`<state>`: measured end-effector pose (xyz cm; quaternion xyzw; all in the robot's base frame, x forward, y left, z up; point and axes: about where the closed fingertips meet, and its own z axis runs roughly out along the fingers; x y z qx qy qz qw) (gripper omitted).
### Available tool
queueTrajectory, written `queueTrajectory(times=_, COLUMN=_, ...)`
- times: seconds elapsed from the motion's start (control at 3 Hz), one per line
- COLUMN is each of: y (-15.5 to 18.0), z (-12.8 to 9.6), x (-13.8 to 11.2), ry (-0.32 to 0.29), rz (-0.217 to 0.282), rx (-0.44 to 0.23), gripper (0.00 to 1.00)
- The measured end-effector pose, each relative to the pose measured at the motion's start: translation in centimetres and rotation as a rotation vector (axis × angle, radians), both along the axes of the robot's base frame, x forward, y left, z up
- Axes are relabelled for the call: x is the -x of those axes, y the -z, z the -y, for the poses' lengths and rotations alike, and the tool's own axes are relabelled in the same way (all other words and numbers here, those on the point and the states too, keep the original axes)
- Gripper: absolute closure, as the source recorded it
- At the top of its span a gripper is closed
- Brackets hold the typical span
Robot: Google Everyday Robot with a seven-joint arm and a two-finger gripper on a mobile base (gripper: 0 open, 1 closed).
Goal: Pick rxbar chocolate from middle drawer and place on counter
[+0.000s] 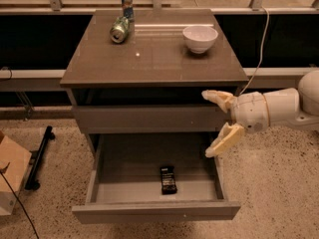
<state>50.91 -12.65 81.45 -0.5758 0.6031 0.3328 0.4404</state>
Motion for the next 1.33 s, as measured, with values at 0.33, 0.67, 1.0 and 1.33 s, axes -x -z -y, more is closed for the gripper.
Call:
queueTrajectory(times=0.33, y=2.1, z=-1.6, x=-0.2, ry=0.012, rz=-0.002, rx=-0.084, gripper=0.0)
queueTrajectory(times=0.67, y=4.0, z=-3.3, x=-0.5, ry=0.021, rz=-0.015, rx=-0.122, gripper=0.0)
queueTrajectory(times=1.0, y=6.3, z=-5.2, x=-0.7, ry=0.01, rz=-0.041, rx=-0.139, gripper=0.0)
queueTrajectory(times=1.33, y=8.8, z=-6.4, x=-0.6, ry=0.021, rz=-0.052, rx=-0.143, gripper=0.0)
